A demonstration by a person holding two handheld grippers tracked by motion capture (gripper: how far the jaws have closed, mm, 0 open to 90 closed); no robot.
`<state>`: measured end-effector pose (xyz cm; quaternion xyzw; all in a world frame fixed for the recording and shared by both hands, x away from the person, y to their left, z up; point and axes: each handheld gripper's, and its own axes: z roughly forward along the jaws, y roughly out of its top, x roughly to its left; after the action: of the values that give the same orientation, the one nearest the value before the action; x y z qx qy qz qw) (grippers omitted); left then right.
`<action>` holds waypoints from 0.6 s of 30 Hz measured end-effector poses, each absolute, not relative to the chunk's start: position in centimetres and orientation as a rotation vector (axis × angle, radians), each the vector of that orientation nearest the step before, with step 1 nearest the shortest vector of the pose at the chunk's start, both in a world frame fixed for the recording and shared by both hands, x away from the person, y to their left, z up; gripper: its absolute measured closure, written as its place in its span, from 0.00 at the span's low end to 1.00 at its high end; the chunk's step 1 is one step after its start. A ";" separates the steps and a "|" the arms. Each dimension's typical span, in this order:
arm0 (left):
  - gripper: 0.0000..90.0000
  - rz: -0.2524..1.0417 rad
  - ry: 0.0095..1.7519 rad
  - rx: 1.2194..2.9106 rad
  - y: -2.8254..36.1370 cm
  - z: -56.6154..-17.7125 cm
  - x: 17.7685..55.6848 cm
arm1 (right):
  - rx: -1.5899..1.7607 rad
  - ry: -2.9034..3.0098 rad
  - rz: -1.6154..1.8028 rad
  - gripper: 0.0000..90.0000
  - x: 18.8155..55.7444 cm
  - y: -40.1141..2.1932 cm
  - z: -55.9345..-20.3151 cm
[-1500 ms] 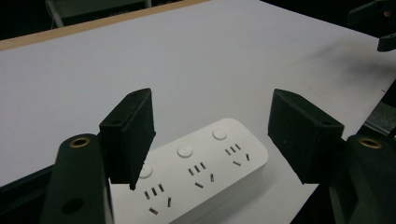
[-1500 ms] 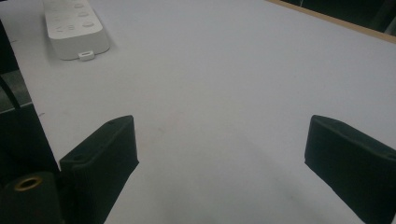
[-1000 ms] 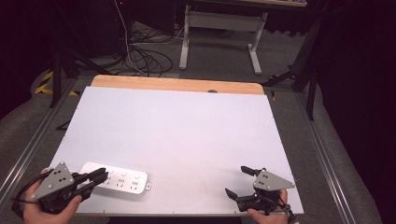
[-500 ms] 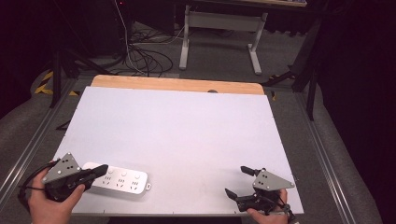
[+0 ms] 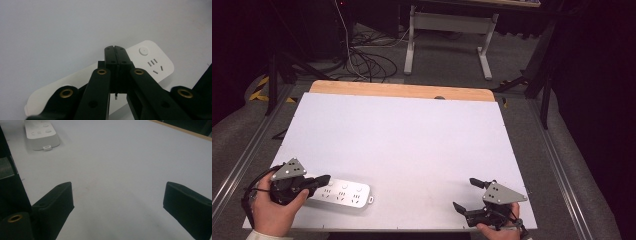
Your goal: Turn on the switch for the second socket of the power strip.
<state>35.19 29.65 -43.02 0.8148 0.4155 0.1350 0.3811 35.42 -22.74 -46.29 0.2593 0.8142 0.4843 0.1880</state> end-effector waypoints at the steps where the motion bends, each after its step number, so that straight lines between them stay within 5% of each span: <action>1: 1.00 0.345 1.060 2.080 29.7 -43.0 35.2 | 0.729 2.291 1.362 0.11 35.4 -22.7 -46.3; 18: 1.00 0.317 1.122 2.185 29.0 -44.5 36.8 | 0.725 2.294 1.361 0.11 35.4 -22.8 -46.3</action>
<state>36.77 28.96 -44.45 0.8340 0.4281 0.1211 0.3263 35.44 -22.80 -46.32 0.2577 0.8151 0.4838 0.1876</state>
